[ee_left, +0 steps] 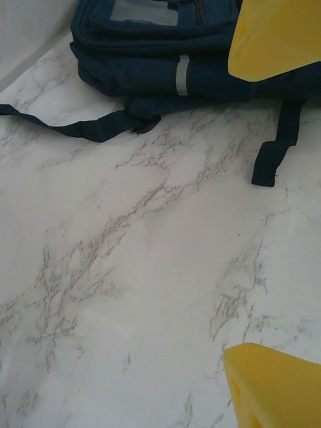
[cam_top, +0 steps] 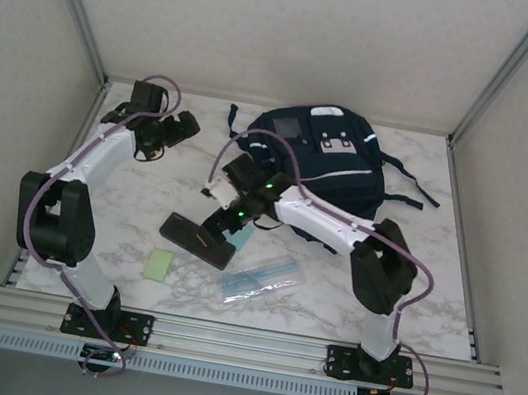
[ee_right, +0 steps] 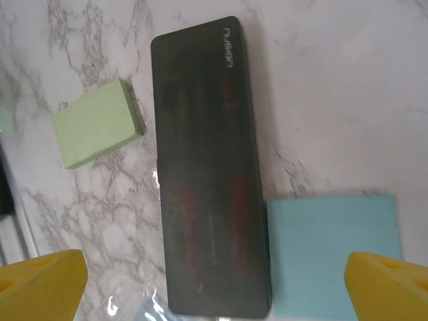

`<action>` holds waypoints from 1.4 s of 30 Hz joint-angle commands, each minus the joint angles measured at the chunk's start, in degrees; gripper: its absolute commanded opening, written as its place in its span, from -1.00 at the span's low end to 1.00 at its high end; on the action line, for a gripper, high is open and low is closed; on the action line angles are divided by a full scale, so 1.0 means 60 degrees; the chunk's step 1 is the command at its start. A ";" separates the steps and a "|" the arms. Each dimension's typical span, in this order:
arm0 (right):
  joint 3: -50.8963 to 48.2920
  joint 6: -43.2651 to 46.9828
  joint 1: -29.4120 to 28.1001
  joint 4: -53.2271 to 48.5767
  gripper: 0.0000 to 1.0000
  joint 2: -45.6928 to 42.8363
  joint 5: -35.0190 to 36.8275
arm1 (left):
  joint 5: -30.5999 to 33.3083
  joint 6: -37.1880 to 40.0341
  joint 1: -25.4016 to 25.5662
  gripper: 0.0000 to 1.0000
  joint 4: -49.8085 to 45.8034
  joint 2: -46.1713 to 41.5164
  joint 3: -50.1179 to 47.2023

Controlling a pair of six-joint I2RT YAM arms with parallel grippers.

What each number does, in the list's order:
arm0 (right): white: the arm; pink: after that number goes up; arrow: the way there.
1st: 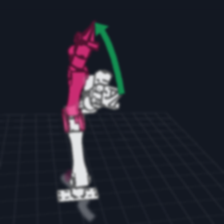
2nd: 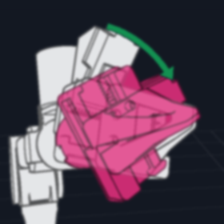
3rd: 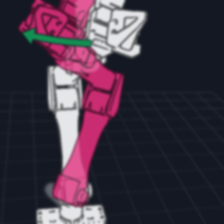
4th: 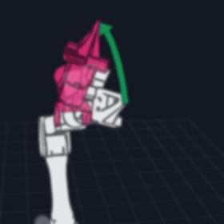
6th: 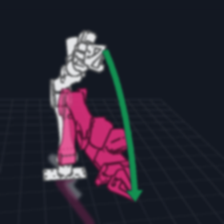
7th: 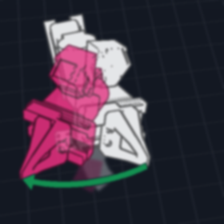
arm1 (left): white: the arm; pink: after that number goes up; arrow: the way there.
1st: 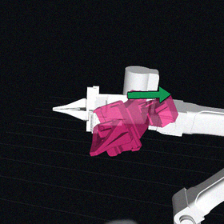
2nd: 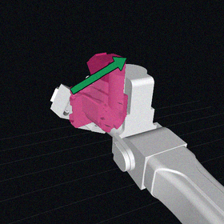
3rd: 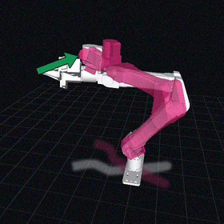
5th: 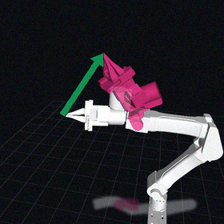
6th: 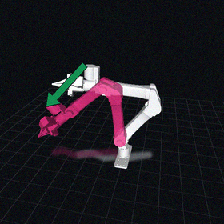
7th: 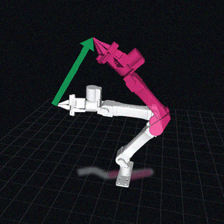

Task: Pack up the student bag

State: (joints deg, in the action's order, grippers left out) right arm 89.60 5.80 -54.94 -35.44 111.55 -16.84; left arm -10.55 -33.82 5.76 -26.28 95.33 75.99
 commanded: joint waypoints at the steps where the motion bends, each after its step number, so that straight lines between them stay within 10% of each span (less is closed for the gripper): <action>1: 0.0956 0.0678 -0.0478 -0.0920 0.98 0.0795 0.0954 | -0.0322 -0.0172 -0.0119 1.00 0.0180 -0.0377 -0.0211; 26: 0.1242 0.0952 -0.1344 -0.0601 0.91 0.2802 0.2778 | -0.0749 -0.0408 -0.0433 1.00 0.0231 -0.0346 -0.0345; 37: 0.1237 0.0475 -0.1099 -0.0406 0.18 0.2549 0.1845 | -0.0645 -0.0411 -0.0392 1.00 0.0134 -0.0547 -0.0371; 42: 0.0977 -0.0250 -0.0502 -0.0121 0.14 0.1785 0.1059 | -0.0617 -0.0419 -0.0367 1.00 0.0123 -0.0621 -0.0360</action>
State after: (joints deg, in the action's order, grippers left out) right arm 96.97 8.14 -60.64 -36.82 125.75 -6.15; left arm -14.15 -35.86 3.53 -25.52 93.84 74.48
